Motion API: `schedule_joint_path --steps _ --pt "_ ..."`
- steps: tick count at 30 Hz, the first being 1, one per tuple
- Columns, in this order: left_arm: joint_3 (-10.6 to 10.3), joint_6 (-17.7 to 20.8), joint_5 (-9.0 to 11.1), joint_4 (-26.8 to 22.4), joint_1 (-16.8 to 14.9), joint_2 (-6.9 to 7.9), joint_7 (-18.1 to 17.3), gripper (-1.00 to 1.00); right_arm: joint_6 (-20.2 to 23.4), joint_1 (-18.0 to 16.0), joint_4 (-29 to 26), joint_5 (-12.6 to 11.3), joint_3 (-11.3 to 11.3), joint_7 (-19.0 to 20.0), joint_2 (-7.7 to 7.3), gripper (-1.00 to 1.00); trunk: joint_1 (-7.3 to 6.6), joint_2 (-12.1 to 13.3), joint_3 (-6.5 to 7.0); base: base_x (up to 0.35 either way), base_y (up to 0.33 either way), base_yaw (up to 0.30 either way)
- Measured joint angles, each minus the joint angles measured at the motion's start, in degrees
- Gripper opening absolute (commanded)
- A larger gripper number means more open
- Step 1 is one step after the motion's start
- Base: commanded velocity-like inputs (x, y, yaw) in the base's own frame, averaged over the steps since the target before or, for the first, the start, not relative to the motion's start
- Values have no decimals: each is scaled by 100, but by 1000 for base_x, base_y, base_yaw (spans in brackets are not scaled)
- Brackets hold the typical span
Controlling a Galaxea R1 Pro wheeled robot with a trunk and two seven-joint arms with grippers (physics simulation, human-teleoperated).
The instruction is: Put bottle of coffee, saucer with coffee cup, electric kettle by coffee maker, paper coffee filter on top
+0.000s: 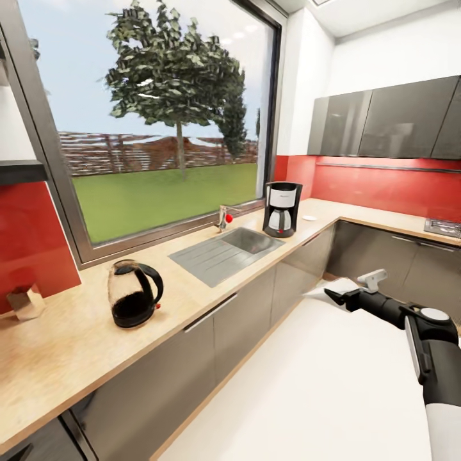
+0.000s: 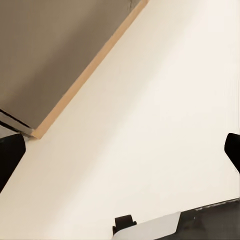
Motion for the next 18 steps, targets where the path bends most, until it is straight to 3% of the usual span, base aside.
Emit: schedule_joint_path --steps 6,18 --pt "33 -2 20 6 1 6 15 100 1 -4 -1 -6 -44 8 -109 -100 0 0 0 26 -289 0" --pt "55 -2 21 61 0 10 29 100 0 3 -11 129 -63 8 -171 -100 -2 -1 0 242 -242 0"
